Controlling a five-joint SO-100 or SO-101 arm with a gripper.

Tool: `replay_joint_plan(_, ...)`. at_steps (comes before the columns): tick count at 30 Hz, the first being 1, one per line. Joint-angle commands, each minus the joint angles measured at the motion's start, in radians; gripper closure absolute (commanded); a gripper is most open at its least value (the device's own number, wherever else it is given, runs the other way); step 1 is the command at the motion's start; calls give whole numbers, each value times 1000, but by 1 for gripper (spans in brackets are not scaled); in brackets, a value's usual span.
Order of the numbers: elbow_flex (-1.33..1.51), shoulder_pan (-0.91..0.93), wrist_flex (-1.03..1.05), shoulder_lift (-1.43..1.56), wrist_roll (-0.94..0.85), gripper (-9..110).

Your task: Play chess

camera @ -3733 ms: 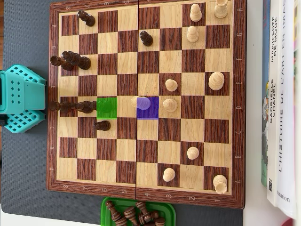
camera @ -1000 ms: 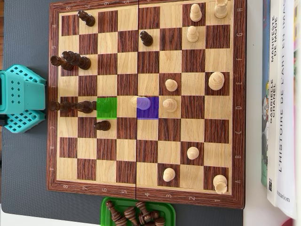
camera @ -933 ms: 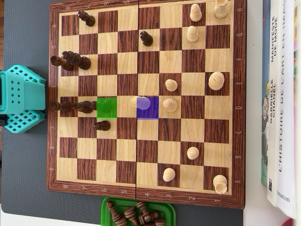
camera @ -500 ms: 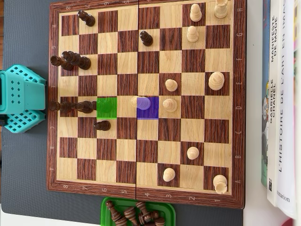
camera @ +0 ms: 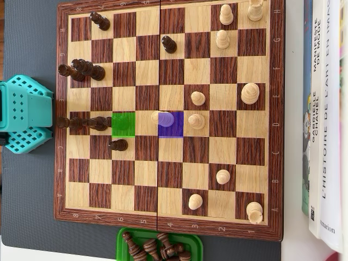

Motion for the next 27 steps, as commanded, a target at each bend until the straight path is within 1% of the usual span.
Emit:
replay_joint_plan(1,17,2,6,-14,-6,90)
replay_joint_plan(3,17,2,11,-14,-8,90)
replay_joint_plan(5,0,3,58,-14,-8,90)
replay_joint_plan(9,-104,3,238,-14,-8,90)
replay_joint_plan(15,-176,3,518,-14,-8,90)
replay_joint_plan(19,-233,3,746,-14,-8,90)
replay_joint_plan(23,-285,15,1029,-21,-8,90)
replay_joint_plan(27,-339,25,1264,-89,-9,90)
